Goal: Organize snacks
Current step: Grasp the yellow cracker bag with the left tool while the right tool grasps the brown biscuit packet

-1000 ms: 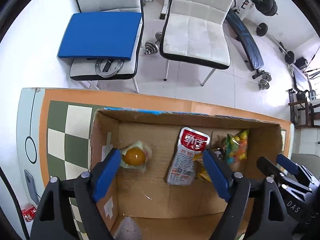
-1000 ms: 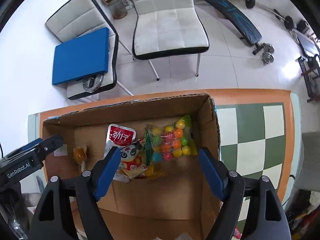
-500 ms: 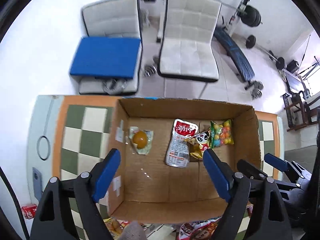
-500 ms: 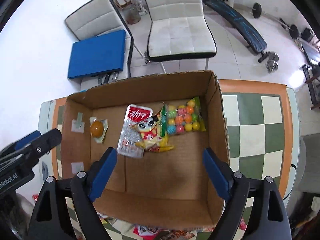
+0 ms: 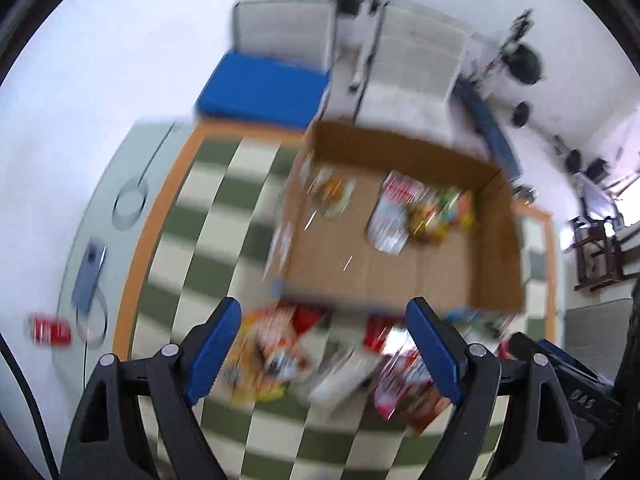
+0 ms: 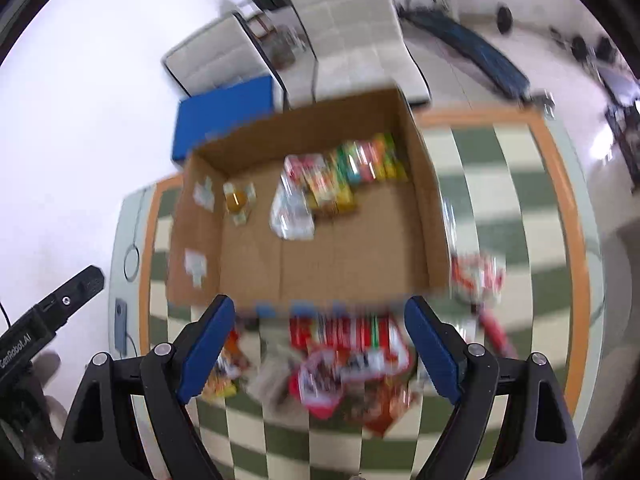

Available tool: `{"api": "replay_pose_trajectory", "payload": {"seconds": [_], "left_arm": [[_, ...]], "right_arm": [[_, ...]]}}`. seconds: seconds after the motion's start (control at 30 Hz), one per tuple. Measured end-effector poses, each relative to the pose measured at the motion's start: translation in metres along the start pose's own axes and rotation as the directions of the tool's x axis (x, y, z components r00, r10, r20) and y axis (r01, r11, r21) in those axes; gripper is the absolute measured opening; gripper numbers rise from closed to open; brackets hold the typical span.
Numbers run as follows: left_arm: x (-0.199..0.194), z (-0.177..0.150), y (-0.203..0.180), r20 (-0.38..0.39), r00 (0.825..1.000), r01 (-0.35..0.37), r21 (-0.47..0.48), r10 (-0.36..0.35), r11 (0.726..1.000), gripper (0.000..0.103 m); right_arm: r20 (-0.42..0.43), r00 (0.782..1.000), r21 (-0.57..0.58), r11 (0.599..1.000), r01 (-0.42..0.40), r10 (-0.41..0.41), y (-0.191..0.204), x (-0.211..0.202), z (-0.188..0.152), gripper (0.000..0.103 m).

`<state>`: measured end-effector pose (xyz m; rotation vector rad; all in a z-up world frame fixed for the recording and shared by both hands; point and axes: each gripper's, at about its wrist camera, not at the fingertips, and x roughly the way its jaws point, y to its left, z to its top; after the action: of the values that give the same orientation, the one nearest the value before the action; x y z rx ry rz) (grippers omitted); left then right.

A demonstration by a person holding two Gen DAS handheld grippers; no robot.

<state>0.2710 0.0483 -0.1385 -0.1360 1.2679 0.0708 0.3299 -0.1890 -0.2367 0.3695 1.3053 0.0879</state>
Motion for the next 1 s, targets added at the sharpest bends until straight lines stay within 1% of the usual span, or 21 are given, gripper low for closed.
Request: {"api": "replay_pose_trajectory", "payload": {"seconds": [0.07, 0.1, 0.13, 0.17, 0.23, 0.27, 0.4, 0.47, 0.57, 0.6, 0.63, 0.67, 0.77, 0.8, 0.87, 0.9, 0.93, 0.97, 1.0], "left_arm": [[0.023, -0.027, 0.023, -0.099, 0.995, 0.017, -0.086, -0.025, 0.996, 0.084], [0.031, -0.037, 0.031, -0.133, 0.991, 0.013, -0.114, -0.028, 0.993, 0.084], [0.045, -0.05, 0.044, -0.179, 0.983, 0.01, -0.158, -0.038, 0.987, 0.084], [0.051, -0.057, 0.052, -0.196, 0.98, 0.005, -0.183, -0.042, 0.983, 0.084], [0.073, -0.072, 0.073, -0.243, 0.97, -0.029, -0.24, -0.031, 0.97, 0.084], [0.084, -0.076, 0.083, -0.263, 0.964, -0.042, -0.26, -0.029, 0.965, 0.084], [0.117, -0.087, 0.107, -0.309, 0.95, -0.066, -0.32, -0.038, 0.945, 0.084], [0.139, -0.084, 0.11, -0.346, 0.938, -0.081, -0.311, -0.033, 0.947, 0.084], [0.168, -0.077, 0.115, -0.388, 0.921, -0.131, -0.282, 0.012, 0.95, 0.084], [0.173, -0.075, 0.116, -0.392, 0.92, -0.139, -0.275, 0.021, 0.951, 0.084], [0.183, -0.073, 0.117, -0.409, 0.912, -0.144, -0.254, 0.029, 0.957, 0.084], [0.192, -0.072, 0.117, -0.432, 0.901, -0.16, -0.231, 0.046, 0.96, 0.084], [0.213, -0.074, 0.115, -0.471, 0.88, -0.162, -0.188, 0.055, 0.969, 0.084], [0.217, -0.074, 0.114, -0.473, 0.879, -0.158, -0.176, 0.058, 0.972, 0.084], [0.222, -0.074, 0.111, -0.465, 0.883, -0.149, -0.148, 0.064, 0.978, 0.084], [0.223, -0.074, 0.111, -0.459, 0.886, -0.147, -0.141, 0.067, 0.979, 0.082], [0.222, -0.074, 0.11, -0.447, 0.892, -0.135, -0.137, 0.06, 0.981, 0.079], [0.22, -0.075, 0.108, -0.439, 0.898, -0.115, -0.14, 0.042, 0.984, 0.07], [0.219, -0.075, 0.107, -0.437, 0.899, -0.11, -0.136, 0.039, 0.985, 0.057]], "right_arm": [[-0.058, 0.998, 0.053, 0.999, -0.003, 0.006, -0.016, 0.013, -0.028, 0.089], [-0.101, 0.995, 0.089, 0.996, -0.001, 0.01, -0.028, 0.024, -0.043, 0.089], [-0.149, 0.989, 0.133, 0.991, -0.002, 0.022, -0.041, 0.037, -0.056, 0.089], [-0.189, 0.981, 0.176, 0.984, -0.001, 0.035, -0.052, 0.048, -0.069, 0.089], [-0.241, 0.969, 0.24, 0.971, 0.004, 0.056, -0.069, 0.068, -0.088, 0.089], [-0.268, 0.962, 0.27, 0.963, 0.022, 0.053, -0.078, 0.081, -0.099, 0.089], [-0.325, 0.944, 0.342, 0.938, 0.062, 0.056, -0.094, 0.112, -0.121, 0.089], [-0.344, 0.938, 0.354, 0.932, 0.082, 0.048, -0.094, 0.123, -0.126, 0.089], [-0.376, 0.926, 0.346, 0.93, 0.123, 0.017, -0.088, 0.138, -0.132, 0.089], [-0.382, 0.924, 0.347, 0.929, 0.131, 0.013, -0.086, 0.142, -0.133, 0.089], [-0.386, 0.923, 0.344, 0.928, 0.14, 0.004, -0.083, 0.145, -0.134, 0.089], [-0.388, 0.921, 0.336, 0.929, 0.151, -0.01, -0.08, 0.147, -0.134, 0.089], [-0.392, 0.918, 0.337, 0.921, 0.196, -0.052, -0.079, 0.153, -0.137, 0.089], [-0.392, 0.918, 0.349, 0.914, 0.206, -0.057, -0.081, 0.154, -0.139, 0.089], [-0.395, 0.916, 0.37, 0.9, 0.231, -0.073, -0.085, 0.158, -0.142, 0.089], [-0.396, 0.914, 0.381, 0.891, 0.247, -0.084, -0.088, 0.159, -0.143, 0.089], [-0.397, 0.914, 0.392, 0.884, 0.255, -0.087, -0.09, 0.161, -0.143, 0.088], [-0.399, 0.913, 0.401, 0.879, 0.258, -0.086, -0.093, 0.162, -0.144, 0.086], [-0.402, 0.911, 0.404, 0.876, 0.263, -0.089, -0.095, 0.163, -0.144, 0.085]]}}
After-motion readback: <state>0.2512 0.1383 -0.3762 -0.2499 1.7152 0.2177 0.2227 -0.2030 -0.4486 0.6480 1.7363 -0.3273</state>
